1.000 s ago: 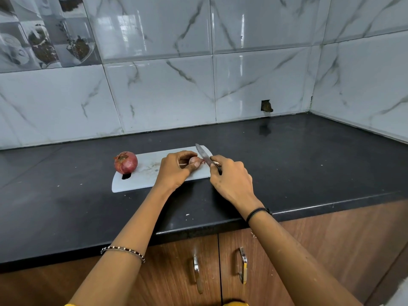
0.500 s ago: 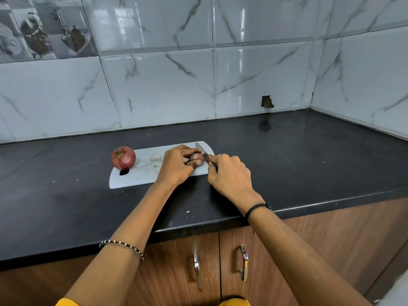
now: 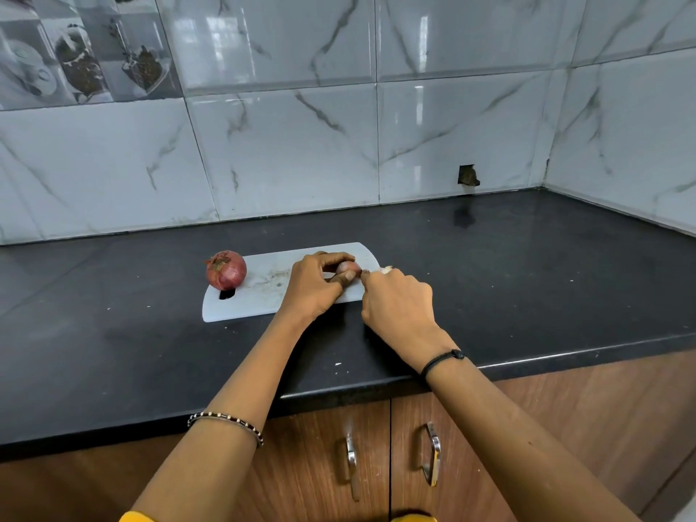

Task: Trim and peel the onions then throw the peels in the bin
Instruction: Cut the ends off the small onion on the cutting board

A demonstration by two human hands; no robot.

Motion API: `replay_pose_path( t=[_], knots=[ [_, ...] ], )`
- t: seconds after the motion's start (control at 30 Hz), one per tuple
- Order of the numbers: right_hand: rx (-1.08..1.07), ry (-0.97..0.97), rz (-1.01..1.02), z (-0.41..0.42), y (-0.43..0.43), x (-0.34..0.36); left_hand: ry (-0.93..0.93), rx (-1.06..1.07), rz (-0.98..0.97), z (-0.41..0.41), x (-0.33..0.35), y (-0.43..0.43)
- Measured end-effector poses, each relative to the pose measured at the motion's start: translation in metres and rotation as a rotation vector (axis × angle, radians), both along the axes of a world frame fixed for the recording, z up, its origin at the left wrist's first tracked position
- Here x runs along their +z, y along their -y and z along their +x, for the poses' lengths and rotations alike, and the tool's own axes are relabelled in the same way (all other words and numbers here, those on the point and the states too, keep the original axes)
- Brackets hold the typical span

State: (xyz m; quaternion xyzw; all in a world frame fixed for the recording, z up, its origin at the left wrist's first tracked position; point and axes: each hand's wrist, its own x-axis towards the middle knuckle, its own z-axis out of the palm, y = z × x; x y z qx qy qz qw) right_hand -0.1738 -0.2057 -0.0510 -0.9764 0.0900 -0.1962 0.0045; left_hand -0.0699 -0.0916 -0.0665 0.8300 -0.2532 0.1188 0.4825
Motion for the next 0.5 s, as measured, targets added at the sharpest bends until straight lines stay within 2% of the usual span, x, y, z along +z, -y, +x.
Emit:
replay_pose_path(
  t=[0.13, 0.2, 0.4, 0.5],
  knots=[
    [0.009, -0.011, -0.093, -0.006, -0.006, 0.001, -0.074, -0.011, -0.141, 0.003, -0.002, -0.003],
    [0.012, -0.002, -0.07, -0.006, -0.008, -0.001, -0.107, -0.022, -0.197, 0.005, -0.004, -0.003],
    [-0.06, 0.129, 0.338, -0.005, 0.003, -0.01, -0.145, 0.015, -0.323, 0.006, -0.003, -0.003],
    [-0.035, 0.194, 0.375, -0.007, 0.004, -0.01, -0.136, 0.016, -0.328, 0.007, -0.005, -0.004]
  ],
)
